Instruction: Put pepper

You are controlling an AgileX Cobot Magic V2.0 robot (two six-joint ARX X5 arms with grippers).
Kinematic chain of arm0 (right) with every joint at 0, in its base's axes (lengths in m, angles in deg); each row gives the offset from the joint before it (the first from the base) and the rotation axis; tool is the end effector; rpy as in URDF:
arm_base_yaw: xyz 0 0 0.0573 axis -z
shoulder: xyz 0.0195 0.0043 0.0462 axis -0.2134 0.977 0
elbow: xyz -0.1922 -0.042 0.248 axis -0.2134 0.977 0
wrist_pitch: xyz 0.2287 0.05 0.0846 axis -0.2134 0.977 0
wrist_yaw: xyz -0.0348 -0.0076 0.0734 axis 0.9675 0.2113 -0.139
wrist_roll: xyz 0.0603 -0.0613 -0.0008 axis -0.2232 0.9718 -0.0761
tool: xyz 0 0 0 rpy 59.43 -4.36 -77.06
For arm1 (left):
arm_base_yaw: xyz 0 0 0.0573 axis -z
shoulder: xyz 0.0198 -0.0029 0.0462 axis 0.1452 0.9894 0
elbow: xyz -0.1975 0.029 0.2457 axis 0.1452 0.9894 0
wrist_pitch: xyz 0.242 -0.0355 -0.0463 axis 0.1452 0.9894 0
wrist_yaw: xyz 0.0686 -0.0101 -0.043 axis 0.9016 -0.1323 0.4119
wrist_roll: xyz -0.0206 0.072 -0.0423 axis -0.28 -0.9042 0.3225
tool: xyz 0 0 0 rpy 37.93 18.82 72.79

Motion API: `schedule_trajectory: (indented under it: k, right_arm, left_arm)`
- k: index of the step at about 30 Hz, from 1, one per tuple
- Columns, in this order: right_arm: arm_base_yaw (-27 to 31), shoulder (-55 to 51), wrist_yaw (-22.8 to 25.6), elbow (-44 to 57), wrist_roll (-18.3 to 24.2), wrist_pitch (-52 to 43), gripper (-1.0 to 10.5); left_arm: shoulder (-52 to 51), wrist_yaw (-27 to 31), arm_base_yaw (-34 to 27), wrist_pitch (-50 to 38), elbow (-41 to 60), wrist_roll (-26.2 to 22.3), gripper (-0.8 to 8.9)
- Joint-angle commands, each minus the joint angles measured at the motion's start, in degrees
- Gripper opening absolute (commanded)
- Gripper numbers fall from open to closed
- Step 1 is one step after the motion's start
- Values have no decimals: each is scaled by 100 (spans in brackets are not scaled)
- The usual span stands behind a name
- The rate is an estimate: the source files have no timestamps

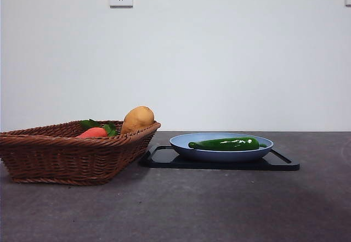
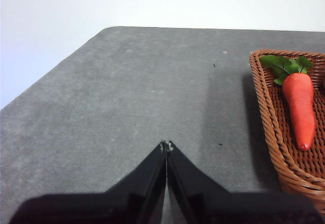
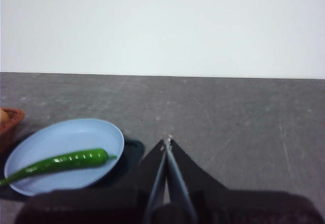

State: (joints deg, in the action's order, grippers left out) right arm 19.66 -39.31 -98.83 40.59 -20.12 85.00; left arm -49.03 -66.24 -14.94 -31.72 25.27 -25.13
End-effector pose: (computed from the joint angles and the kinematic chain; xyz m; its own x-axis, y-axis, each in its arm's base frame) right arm 0.0864 0.0058 0.2397 0.9920 0.1031 -0.0726 -0.1052 0.9941 -0.0254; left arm 0.0835 0.0135 0.1451 0.9703 0.1653 -0.1768 -0.1697 0.9854 -0.0103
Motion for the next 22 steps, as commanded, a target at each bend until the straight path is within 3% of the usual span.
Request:
schedule_trajectory:
  k: [1, 11, 22]
  right_arm:
    - [15, -282, 33, 422, -46, -175, 11]
    - [15, -1051, 28, 1578, -157, -369, 11]
    - [13, -1233, 15, 1646, -234, 42, 11]
  left_arm:
    - [-4, -15, -26, -72, 61, 37, 8]
    - [-4, -13, -26, -72, 61, 37, 8]
    - [-4, -15, -26, -70, 61, 37, 8]
